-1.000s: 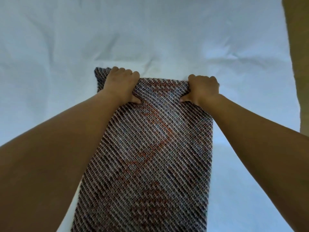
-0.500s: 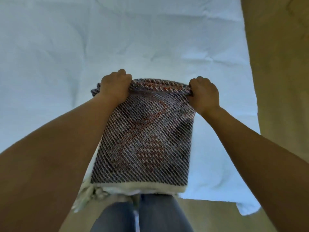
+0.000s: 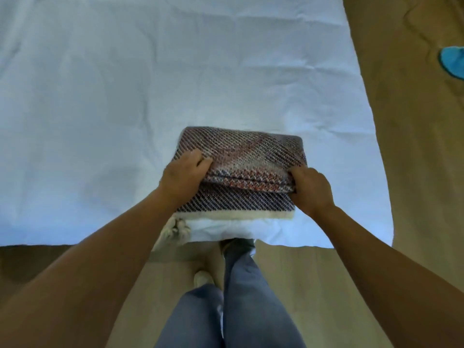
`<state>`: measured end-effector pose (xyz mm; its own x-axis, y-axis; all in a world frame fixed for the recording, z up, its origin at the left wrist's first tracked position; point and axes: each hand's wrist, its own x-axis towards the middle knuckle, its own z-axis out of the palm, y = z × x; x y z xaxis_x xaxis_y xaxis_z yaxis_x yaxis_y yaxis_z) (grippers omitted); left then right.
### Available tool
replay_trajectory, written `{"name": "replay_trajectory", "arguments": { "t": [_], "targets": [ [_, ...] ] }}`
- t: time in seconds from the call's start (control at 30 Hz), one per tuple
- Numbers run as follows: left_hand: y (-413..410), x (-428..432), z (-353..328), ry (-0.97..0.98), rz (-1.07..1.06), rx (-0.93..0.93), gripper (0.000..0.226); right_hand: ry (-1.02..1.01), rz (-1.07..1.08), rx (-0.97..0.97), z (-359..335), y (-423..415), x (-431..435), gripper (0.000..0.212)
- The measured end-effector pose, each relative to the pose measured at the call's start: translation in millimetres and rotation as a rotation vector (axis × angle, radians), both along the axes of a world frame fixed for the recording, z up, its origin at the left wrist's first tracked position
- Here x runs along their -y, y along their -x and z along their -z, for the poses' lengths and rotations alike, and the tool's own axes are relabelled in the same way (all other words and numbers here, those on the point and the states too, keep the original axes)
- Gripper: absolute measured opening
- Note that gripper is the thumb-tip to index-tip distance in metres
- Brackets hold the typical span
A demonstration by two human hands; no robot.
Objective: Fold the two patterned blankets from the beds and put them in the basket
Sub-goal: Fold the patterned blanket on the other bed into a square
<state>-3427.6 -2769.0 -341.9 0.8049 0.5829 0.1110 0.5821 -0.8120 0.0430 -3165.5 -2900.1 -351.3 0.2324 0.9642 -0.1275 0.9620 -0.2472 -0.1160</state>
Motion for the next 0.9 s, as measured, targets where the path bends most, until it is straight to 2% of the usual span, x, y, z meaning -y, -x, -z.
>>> {"name": "replay_trajectory", "arguments": {
  "t": [0.1, 0.23, 0.3, 0.37, 0.47, 0.53, 0.6, 0.67, 0.77, 0.9],
  "targets": [
    [19.4, 28.4, 37.7, 0.026, 0.027, -0.12, 0.056, 0.162, 0.021, 0.034, 34.4, 16.3, 25.0, 0.03],
    [26.5, 55.8, 87.3, 0.277, -0.095, -0.507, 0.073, 0.489, 0.069, 0.015, 73.3, 33.1, 46.0, 0.07],
    [23.4, 62.3, 99.1, 0.385, -0.152, -0.582, 0.077, 0.553, 0.085, -0.03, 80.2, 36.4, 47.3, 0.078],
    [15.4, 59.5, 98.9, 0.411, -0.184, -0.454, 0.067, 0.458, 0.09, -0.044, 78.1, 37.1, 41.1, 0.063],
    [-9.2, 41.2, 92.2, 0.405, -0.189, -0.163, 0.041, 0.135, 0.082, -0.132, 66.2, 38.8, 19.3, 0.027],
    [-32.7, 26.7, 88.3, 0.392, -0.193, -0.058, 0.038, -0.019, 0.079, -0.185, 60.0, 39.9, -3.0, 0.021],
    [-58.4, 12.9, 89.2, 0.388, -0.23, -0.018, 0.047, -0.097, 0.057, -0.191, 60.6, 40.1, -30.4, 0.028],
    [-83.0, 0.4, 92.9, 0.397, -0.281, 0.007, 0.053, -0.094, 0.044, -0.194, 65.2, 40.6, -58.8, 0.042],
    [-108.5, -16.8, 107.2, 0.39, -0.335, -0.039, 0.057, -0.032, -0.017, -0.191, 83.1, 38.7, -92.9, 0.056],
    [-102.1, -36.4, 137.5, 0.396, -0.471, -0.074, 0.062, 0.104, -0.17, -0.077, 121.0, 16.4, -111.5, 0.062]
  ]
}}
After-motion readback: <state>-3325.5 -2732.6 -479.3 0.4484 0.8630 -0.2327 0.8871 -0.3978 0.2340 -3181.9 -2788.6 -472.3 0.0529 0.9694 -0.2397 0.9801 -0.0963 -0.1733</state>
